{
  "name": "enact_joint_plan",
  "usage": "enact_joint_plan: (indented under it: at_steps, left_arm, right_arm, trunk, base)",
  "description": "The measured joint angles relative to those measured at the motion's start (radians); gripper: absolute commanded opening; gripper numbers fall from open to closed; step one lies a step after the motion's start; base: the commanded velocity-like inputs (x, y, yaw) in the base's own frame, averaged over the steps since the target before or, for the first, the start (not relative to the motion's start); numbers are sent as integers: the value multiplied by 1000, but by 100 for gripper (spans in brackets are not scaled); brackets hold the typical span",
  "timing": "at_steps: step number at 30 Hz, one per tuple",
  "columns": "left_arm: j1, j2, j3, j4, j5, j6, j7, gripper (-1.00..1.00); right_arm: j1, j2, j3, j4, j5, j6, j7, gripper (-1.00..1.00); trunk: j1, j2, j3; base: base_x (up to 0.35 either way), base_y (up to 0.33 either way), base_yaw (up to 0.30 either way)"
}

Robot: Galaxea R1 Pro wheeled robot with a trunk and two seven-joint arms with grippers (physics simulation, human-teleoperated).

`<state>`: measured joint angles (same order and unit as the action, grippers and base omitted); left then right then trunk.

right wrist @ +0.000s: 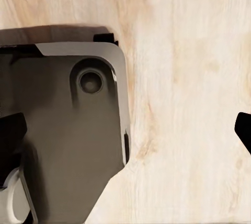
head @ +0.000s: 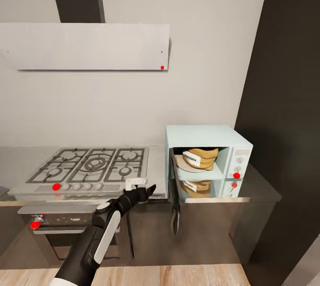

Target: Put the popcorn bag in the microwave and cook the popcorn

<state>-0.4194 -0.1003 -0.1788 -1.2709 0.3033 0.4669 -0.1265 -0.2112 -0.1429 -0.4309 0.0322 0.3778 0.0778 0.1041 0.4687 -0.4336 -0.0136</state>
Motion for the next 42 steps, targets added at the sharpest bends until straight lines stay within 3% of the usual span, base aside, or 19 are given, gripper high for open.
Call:
enact_joint_plan:
  at_steps: [2,7,9,26,42]
  left_arm:
    - [0,0,-11,0,0,0,-4,100]
    - [0,2,-172,-1,0,3,-7,100]
    - [0,2,-206,-3,-2,7,-6,100]
    - [0,-1,-217,-12,-4,3,5,100]
    - [-1,-13,-215,-7,-6,1,11,100]
  right_arm:
    - [0,0,-1,0,-17,-1,1,100]
    - [1,-4,-1,0,-47,-1,1,100]
    - [1,-4,-1,0,-48,-2,1,100]
    - [0,-4,-1,0,-48,-2,1,100]
    - [0,-4,-1,0,-48,-1,0,100]
  trunk:
    - [0,0,1]
    - [0,0,4]
    - [0,-1,5]
    - [0,-1,16]
    - [0,-1,27]
  base:
    - [3,0,-259]
    - [0,0,-260]
    - [0,0,-260]
    - [1,0,-260]
    - [206,0,-260]
